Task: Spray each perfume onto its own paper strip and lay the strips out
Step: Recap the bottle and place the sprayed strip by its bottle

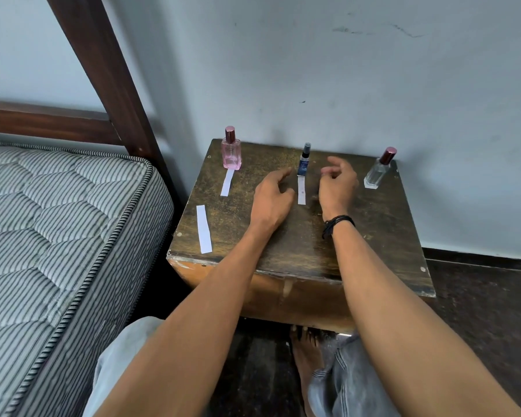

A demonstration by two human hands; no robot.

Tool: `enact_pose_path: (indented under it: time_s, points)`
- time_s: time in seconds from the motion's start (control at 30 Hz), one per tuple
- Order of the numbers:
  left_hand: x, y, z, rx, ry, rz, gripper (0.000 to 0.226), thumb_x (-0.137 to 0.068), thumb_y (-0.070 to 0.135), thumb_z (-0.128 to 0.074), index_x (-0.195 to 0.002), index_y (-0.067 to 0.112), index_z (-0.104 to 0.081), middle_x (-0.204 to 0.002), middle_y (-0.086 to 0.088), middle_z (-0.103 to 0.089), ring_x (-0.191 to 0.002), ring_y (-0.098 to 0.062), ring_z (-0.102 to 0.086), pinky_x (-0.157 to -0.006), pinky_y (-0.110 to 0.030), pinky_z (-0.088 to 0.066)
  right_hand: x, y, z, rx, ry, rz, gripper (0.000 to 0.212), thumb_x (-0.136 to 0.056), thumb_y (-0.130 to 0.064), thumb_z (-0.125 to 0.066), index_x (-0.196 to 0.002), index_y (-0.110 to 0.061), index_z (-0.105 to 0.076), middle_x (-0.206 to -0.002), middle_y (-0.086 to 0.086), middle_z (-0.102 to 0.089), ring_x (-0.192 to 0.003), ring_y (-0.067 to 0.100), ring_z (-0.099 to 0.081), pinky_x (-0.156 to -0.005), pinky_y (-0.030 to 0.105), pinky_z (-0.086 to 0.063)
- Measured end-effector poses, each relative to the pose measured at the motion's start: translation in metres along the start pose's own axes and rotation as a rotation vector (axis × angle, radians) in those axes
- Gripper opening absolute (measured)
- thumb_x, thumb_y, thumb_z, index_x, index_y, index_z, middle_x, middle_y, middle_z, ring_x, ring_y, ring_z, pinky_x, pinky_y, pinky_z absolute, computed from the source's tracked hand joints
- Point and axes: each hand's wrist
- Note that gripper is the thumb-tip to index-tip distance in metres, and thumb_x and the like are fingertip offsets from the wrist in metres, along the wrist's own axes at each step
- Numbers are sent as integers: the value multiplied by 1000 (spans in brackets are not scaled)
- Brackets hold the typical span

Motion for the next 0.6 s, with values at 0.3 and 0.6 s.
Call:
enact_pose_path:
  time_s: [0.3,0.6]
  points:
    - [22,-5,13,38,-85,13,59,-86,0,-61,-143,13,-53,-146,-2,-56,-134,-13,-52,-117,-38,-40,8,-14,14,-127,-7,-147,30,-91,0,-58,-114,-16,-69,-95,-5,-68,-82,7,-62,-68,18,-51]
    - [58,-5,30,101,-125,25,60,-89,0,-66,-145,14,-51,-148,-1,-53,-137,-12,-48,-120,-34,-34,43,-15,29,-194,-115,-131,29,-88,1,-60,-108,-18,-68,-94,8,-73,-92,24,-71,-89,42,-59]
Point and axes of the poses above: each hand's wrist, its own x-axis away from the middle knuckle, its own z-axis out of the back of the hand, y = z × x
